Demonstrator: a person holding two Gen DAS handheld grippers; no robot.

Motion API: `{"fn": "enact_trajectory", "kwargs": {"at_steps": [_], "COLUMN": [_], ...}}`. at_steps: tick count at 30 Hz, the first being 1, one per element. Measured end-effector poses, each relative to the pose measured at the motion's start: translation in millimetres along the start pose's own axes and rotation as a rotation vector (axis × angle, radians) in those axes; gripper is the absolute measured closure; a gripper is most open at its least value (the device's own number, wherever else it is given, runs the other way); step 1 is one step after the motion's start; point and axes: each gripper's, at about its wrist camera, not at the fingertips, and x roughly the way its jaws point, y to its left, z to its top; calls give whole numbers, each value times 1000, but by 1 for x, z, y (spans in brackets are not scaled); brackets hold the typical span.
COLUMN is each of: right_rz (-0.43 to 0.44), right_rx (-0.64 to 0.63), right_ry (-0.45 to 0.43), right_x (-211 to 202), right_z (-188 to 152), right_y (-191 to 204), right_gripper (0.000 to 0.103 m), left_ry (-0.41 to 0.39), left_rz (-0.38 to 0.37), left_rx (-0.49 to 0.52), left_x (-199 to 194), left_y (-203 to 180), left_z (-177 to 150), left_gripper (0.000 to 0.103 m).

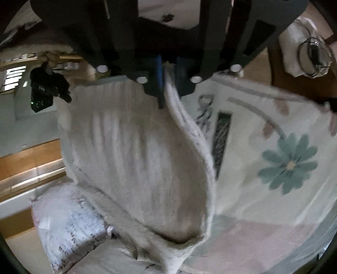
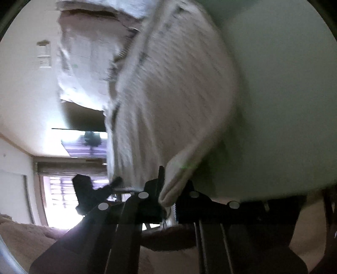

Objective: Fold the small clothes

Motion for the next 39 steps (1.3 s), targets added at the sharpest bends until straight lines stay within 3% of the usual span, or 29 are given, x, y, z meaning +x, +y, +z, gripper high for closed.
{"fn": "enact_trajectory", "kwargs": {"at_steps": [2,6,9,10,11,12,13,15,17,19,22,23,24,26,27,29,33,35,36,38,39], "right_rz": [34,80,53,10,-21,-75,-127,-47,-74,-135,-102,-95,-87,-71,-68,-67,-79,-89,-96,-107,-119], "right_rx": [-57,-167,-211,-195,-177,-146,-86,-21,-55,-64,28,39,49,47,39,13,-35,-58,-63,-65,-66], "right_ry": [-75,-245,-380,-414,-410,-394,-378,-364,-358,-338,-315,-315,-313,-292,-281,-261,-277,-299,-309,-328,-333], "right_x": [-7,-18,-12,1,8,18,28,30,24,19,11,11,9,7,9,4,-16,-32,-38,-46,-48], "right_z": [33,115,185,218,234,251,262,257,243,235,229,226,227,226,222,221,222,227,230,240,244], "right_y": [22,64,88,90,84,79,73,59,50,37,11,11,9,7,7,7,14,15,14,13,12], "right_gripper": [96,96,96,91,61,19,13,13,13,13,13,13,13,13,13,13,13,13,13,13,13], "left_ry": [-35,-244,-381,-401,-402,-402,-411,-404,-355,-273,-172,-169,-198,-189,-169,-197,-239,-241,-209,-117,-22], "left_rz": [-57,-125,-88,-62,-23,34,79,83,74,92,20,26,40,40,-15,-44,-205,-379,-509,-702,-799], "left_rx": [13,51,107,119,112,83,50,1,-25,-44,-100,-98,-75,-117,-157,-198,-119,-117,-145,-186,-192], "left_x": [-1,-29,-30,-24,-15,-6,-3,3,14,30,58,62,62,65,72,67,53,63,83,127,158], "left_y": [-10,-26,-48,-53,-56,-55,-49,-34,-17,1,12,10,4,-1,-1,-18,-99,-150,-182,-226,-252], "left_z": [24,125,209,232,252,268,273,277,271,263,255,251,248,249,253,249,243,243,242,239,235], "left_gripper": [96,96,92,82,69,33,19,17,17,25,35,35,38,65,87,88,89,89,87,81,75]}}
